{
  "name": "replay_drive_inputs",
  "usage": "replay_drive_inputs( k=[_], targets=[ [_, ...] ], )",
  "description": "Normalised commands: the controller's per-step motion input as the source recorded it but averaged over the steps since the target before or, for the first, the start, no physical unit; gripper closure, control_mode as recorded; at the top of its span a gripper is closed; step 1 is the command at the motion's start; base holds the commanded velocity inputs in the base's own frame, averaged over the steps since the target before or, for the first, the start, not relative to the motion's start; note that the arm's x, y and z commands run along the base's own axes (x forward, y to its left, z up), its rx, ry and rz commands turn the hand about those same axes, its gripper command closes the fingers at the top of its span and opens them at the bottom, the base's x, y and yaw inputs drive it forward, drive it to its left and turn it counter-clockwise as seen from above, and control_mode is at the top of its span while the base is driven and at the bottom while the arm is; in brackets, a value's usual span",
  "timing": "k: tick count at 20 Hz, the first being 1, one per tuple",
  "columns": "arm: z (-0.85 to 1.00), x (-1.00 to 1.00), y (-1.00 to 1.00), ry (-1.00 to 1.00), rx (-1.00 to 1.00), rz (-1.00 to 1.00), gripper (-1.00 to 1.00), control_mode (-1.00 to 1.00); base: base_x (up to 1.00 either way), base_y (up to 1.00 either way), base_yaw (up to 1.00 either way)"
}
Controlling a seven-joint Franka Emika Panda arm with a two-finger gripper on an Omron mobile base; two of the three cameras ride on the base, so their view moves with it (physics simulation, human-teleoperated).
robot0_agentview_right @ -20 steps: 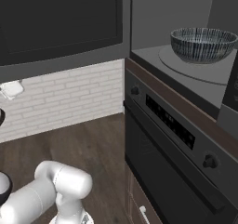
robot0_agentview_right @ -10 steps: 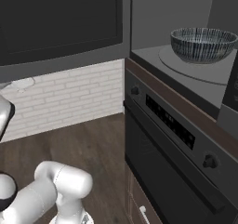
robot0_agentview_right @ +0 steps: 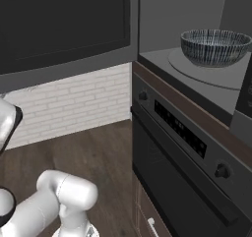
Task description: Pick the garlic from the sink and place it in the bowl. Then pick the bowl and place it in the microwave. Then close the microwave door and press the start button.
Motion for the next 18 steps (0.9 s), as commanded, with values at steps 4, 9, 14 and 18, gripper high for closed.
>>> replay_drive_inputs(
  k=[4, 9, 14, 18],
  targets=[
    [0.33, -0.23, -0.62, -0.31, 0.11, -0.32, -1.0, -1.0, 0.0, 0.0, 0.0],
    [0.11, -0.08, -0.89, -0.02, 0.14, -0.29, -1.0, -1.0, 0.0, 0.0, 0.0],
    [0.13, -0.74, -0.9, 0.0, 0.18, -0.14, -1.0, -1.0, 0.0, 0.0, 0.0],
    [0.36, -1.0, -0.99, 0.0, 0.4, -0.02, -1.0, -1.0, 0.0, 0.0, 0.0]
  ],
)
